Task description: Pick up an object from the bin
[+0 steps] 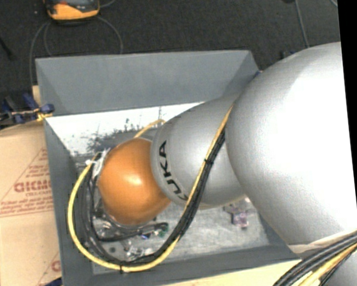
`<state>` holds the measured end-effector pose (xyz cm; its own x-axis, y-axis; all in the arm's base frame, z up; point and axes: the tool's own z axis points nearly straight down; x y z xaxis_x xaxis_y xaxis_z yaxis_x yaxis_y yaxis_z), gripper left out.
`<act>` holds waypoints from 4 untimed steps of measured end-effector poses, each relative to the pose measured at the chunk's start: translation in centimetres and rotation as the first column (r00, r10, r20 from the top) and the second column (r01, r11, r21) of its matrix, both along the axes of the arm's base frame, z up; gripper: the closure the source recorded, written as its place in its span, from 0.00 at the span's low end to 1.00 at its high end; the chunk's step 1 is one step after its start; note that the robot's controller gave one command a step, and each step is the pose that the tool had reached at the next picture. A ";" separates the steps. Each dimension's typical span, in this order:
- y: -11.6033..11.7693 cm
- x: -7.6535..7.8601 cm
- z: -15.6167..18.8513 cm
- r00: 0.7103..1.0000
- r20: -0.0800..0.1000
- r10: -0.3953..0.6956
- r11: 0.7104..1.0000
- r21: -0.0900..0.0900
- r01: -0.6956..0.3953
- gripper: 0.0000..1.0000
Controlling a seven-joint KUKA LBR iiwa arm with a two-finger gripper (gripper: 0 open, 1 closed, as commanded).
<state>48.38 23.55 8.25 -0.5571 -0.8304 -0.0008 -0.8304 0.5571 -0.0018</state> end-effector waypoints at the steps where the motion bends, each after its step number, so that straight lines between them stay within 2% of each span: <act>1: -6.0 7.0 10.4 0.991 0.011 -0.135 0.991 0.004 0.135 0.00; 2: -4.7 14.9 9.6 0.990 0.007 -0.142 0.990 0.003 0.142 0.00; 3: -7.5 17.0 0.2 1.000 0.000 0.007 1.000 -0.001 -0.007 0.00; 4: -7.1 17.0 0.6 1.000 0.002 0.006 1.000 0.005 -0.006 1.00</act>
Offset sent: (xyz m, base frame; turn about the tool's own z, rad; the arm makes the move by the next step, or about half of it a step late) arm 0.0644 -0.0560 0.0992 0.1253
